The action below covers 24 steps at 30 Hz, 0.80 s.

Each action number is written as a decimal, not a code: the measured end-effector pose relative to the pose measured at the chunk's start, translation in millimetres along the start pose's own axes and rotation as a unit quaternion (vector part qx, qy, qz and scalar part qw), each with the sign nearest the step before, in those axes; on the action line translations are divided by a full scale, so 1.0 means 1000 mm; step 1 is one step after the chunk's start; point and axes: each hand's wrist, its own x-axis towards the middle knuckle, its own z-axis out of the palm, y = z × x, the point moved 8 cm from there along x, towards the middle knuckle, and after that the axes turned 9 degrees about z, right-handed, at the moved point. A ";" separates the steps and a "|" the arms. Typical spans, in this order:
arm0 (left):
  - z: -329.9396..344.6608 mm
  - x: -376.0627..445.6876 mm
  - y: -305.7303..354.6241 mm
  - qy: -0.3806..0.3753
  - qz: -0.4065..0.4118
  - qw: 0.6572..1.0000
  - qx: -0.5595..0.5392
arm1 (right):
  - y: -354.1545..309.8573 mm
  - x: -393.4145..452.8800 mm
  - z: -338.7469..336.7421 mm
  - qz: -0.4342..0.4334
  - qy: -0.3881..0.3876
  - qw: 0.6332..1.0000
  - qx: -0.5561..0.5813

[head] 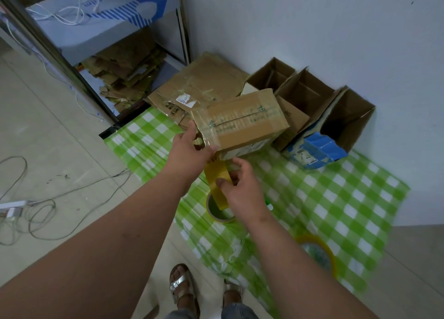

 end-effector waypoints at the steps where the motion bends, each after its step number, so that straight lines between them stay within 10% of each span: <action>1: 0.001 0.001 0.001 0.000 0.001 1.000 -0.002 | 0.002 0.000 0.001 -0.001 -0.009 1.000 -0.012; 11: -0.022 0.002 -0.014 0.157 -0.046 0.986 -0.007 | 0.024 -0.009 0.023 0.012 -0.094 0.996 -0.002; 24: 0.000 -0.014 -0.029 0.048 -0.144 0.978 -0.142 | 0.010 0.005 0.019 0.014 -0.109 0.992 -0.064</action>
